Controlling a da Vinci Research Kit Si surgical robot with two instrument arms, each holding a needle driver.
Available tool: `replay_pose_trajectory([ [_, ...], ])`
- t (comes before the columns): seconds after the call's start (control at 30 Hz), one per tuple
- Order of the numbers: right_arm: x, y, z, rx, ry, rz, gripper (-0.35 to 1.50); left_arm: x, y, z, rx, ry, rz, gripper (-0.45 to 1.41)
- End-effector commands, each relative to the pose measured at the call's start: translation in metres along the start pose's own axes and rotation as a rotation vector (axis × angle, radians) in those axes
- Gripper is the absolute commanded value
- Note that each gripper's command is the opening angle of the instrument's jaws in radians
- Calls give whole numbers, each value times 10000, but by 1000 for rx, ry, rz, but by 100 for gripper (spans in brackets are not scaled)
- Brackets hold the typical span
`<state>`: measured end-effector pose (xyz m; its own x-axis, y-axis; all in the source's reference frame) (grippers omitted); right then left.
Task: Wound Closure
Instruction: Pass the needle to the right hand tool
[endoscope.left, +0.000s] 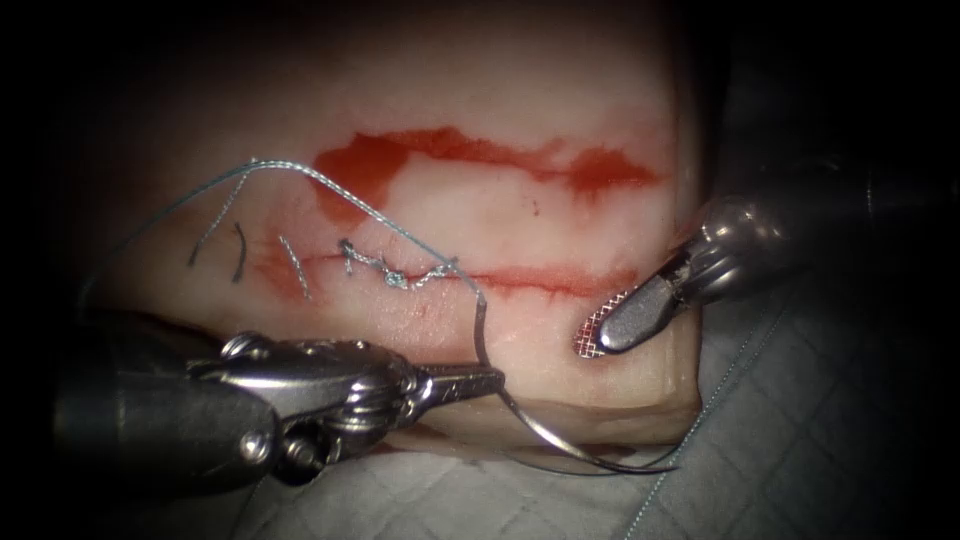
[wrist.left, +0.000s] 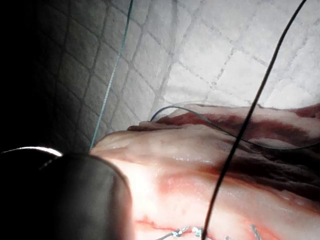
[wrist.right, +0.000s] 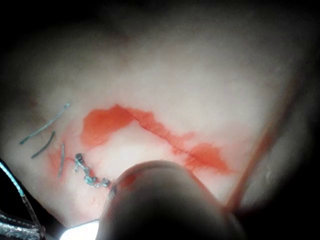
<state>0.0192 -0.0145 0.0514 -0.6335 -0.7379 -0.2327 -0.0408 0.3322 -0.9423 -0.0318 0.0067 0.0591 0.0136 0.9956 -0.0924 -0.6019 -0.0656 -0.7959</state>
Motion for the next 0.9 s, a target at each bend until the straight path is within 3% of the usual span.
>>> replay_pose_trajectory([
  [0.03, -12, -3, 18, -6, 24, 4, 90, 0, 0, 6, -2, 7, 10, -40],
  [0.13, -11, -8, 32, -12, 82, 15, 88, 5, 1, 0, -16, 30, 19, -43],
  [0.3, -11, -14, 41, -10, 97, 16, 71, 5, 8, -4, -35, 48, 17, -45],
  [0.4, -13, -15, 43, -6, 96, 16, 21, 5, 8, -4, -34, 49, 17, -42],
  [0.43, -14, -15, 44, 12, 97, 18, -35, 5, 8, -3, -34, 49, 18, -42],
  [0.53, -14, -15, 45, 38, 102, 26, -35, 5, 8, -3, -34, 49, 18, -38],
  [0.57, -14, -14, 45, 40, 102, 8, -35, 5, 7, -3, -36, 51, 17, -18],
  [0.7, -17, -11, 42, 38, 89, 13, -35, 6, 7, -2, -49, 63, -2, 14],
  [0.73, -19, -9, 40, 40, 69, 15, -35, 7, 7, -2, -54, 69, -92, 4],
  [0.8, -21, -7, 36, 44, 33, 7, -35, 7, 7, -3, -84, 81, -219, 17],
  [0.9, -29, -1, 22, 89, -68, -79, -35, 13, 9, -12, -234, 47, -534, 26],
])
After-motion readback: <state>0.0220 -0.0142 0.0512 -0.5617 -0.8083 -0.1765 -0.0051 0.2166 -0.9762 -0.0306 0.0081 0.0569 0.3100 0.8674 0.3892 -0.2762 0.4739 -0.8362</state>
